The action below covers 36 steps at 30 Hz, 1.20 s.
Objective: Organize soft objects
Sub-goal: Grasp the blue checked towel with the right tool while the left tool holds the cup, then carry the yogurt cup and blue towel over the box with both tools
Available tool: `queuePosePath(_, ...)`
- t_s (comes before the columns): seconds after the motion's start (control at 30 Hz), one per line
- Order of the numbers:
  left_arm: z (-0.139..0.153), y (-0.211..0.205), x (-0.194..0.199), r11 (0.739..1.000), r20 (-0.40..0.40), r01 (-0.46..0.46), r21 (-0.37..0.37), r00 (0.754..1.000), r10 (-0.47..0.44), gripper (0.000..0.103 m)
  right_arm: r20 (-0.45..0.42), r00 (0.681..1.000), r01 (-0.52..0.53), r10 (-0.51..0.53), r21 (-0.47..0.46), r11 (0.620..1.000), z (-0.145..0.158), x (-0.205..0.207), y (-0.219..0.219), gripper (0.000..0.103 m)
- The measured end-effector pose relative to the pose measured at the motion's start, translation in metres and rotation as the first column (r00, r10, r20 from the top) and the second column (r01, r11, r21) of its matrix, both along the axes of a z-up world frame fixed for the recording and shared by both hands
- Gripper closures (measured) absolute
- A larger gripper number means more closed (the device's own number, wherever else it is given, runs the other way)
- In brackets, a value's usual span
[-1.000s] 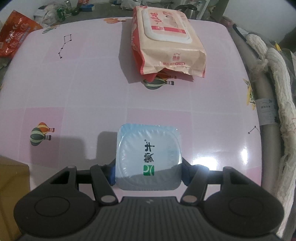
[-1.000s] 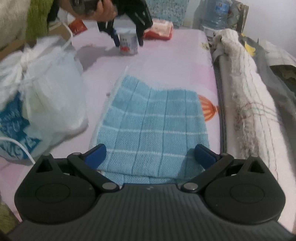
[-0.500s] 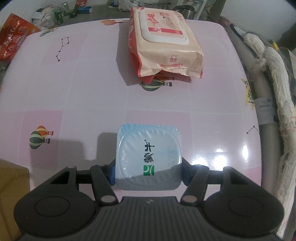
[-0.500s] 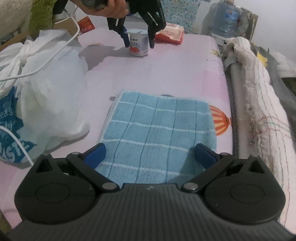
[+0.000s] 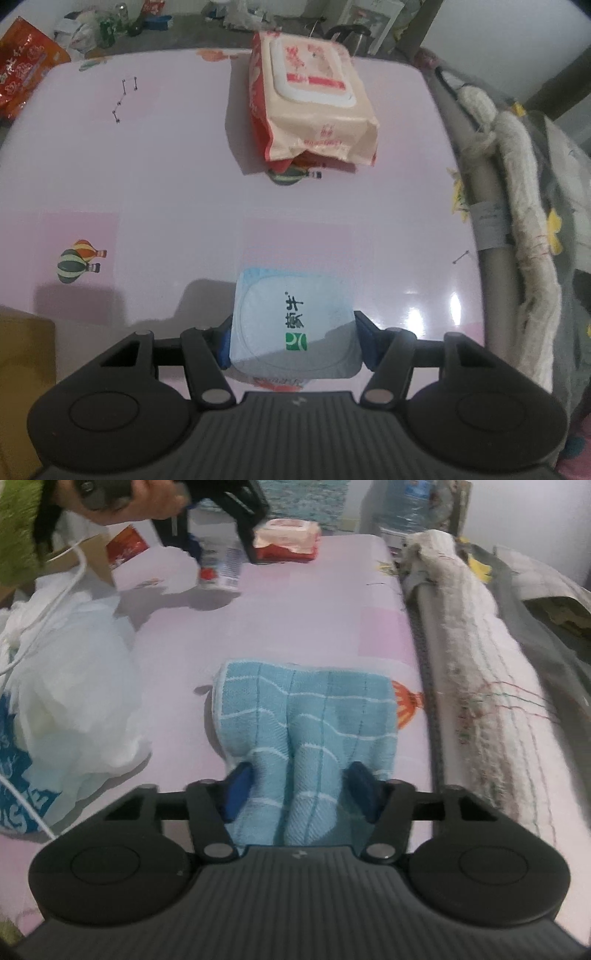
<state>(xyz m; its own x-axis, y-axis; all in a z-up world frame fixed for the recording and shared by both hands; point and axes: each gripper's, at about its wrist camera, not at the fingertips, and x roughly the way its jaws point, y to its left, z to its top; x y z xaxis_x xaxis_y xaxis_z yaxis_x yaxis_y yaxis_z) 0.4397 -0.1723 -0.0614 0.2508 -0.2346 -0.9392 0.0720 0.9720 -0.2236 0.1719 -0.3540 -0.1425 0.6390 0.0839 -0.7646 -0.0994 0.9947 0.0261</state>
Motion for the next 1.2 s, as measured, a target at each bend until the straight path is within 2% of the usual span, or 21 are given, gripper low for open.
queuePosePath(0.07, 0.007, 0.002, -0.003, 1.0, 0.019, -0.001, -0.016, 1.0, 0.001, 0.041, 0.004, 0.999, 0.04, -0.04, 0.026, 0.999, 0.001, -0.001, -0.007, 0.072)
queuePosePath(0.13, 0.013, 0.004, -0.005, 0.999, 0.032, 0.0, -0.036, 0.999, 0.001, 0.041, 0.009, 0.996, 0.091, -0.093, 0.102, 0.991, 0.002, -0.001, -0.02, 0.077)
queuePosePath(0.33, 0.033, 0.006, -0.019, 0.997, 0.068, 0.017, -0.081, 0.998, -0.012, 0.041, 0.015, 0.977, 0.2, -0.215, 0.303, 0.932, 0.012, -0.013, -0.053, 0.082)
queuePosePath(0.53, 0.065, 0.015, -0.039, 0.991, 0.117, 0.033, -0.126, 0.993, -0.018, 0.041, 0.048, 0.957, 0.24, -0.286, 0.422, 0.874, 0.031, -0.035, -0.066, 0.084)
queuePosePath(0.87, 0.123, 0.047, -0.092, 0.985, 0.202, 0.065, -0.162, 0.979, -0.031, 0.041, 0.179, 0.927, 0.204, -0.33, 0.498, 0.843, 0.081, -0.07, -0.067, 0.084)
queuePosePath(1.03, 0.155, 0.073, -0.138, 0.98, 0.267, 0.1, -0.174, 0.962, -0.051, 0.041, 0.249, 0.919, 0.125, -0.305, 0.55, 0.826, 0.109, -0.086, -0.061, 0.084)
queuePosePath(1.2, 0.176, 0.113, -0.183, 0.979, 0.309, 0.084, -0.188, 0.951, -0.022, 0.041, 0.304, 0.916, 0.037, -0.262, 0.586, 0.81, 0.13, -0.099, -0.049, 0.084)
